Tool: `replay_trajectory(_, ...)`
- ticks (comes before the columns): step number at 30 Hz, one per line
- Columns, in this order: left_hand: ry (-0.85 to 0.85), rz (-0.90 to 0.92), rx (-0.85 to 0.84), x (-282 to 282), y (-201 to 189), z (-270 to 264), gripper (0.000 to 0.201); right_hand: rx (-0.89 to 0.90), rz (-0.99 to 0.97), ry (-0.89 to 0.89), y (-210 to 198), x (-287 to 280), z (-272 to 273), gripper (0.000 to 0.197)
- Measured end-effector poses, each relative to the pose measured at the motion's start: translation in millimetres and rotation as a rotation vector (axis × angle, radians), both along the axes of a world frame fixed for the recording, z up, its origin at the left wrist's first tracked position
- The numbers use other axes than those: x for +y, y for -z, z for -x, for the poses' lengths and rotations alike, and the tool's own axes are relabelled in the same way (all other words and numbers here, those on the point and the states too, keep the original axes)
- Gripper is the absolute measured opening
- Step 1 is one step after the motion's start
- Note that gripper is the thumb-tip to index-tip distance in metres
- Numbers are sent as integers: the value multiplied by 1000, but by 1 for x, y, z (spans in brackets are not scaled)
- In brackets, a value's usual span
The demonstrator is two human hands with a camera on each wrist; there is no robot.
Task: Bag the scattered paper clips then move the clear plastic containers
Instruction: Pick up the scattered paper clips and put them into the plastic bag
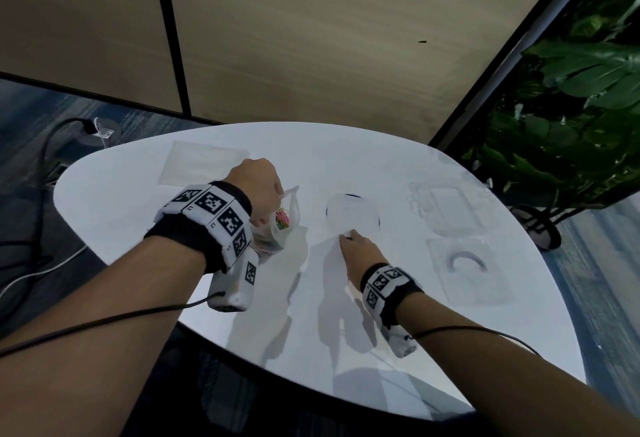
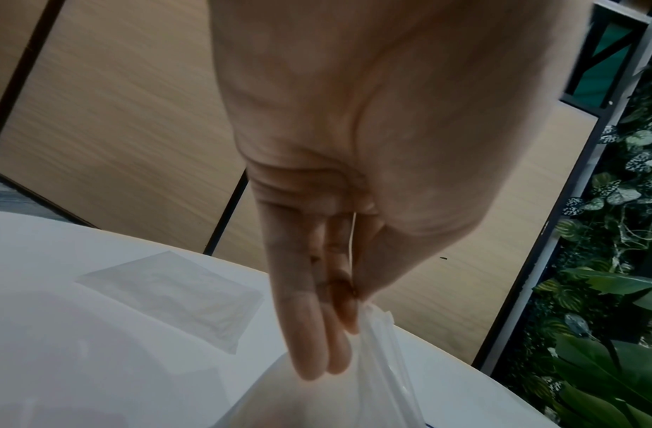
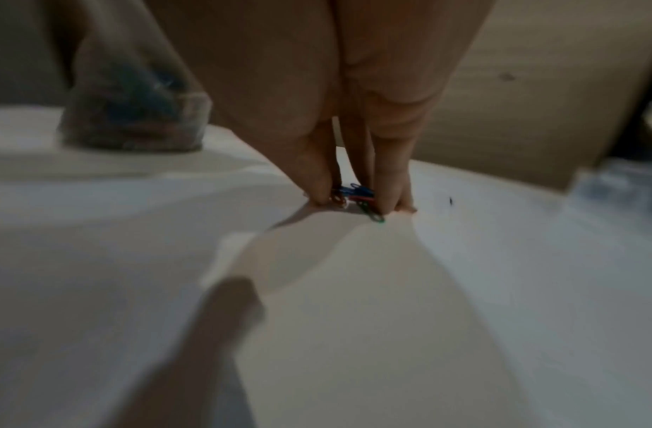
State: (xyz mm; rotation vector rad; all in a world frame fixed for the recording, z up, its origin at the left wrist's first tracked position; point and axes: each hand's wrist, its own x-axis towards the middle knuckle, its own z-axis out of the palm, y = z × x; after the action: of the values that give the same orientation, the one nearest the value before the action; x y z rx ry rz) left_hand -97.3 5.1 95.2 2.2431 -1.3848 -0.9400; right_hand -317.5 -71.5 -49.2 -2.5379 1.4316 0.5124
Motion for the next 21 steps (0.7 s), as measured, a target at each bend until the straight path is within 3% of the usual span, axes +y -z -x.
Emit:
replay_trajectory(5, -2, 5, 0, 1, 0, -1, 29, 141, 88, -138, -4, 4, -6, 24)
replay_trajectory(10, -6, -4, 10, 1, 0, 1, 29, 140, 108, -164, -10, -2, -9, 21)
replay_trajectory(17, 7, 4, -5, 2, -1, 1, 32, -299, -98, 383, -28, -34, -3, 10)
replay_trajectory(21, 8, -5, 1, 3, -1, 1, 32, -456, -253, 549, -34, -43, 10, 12)
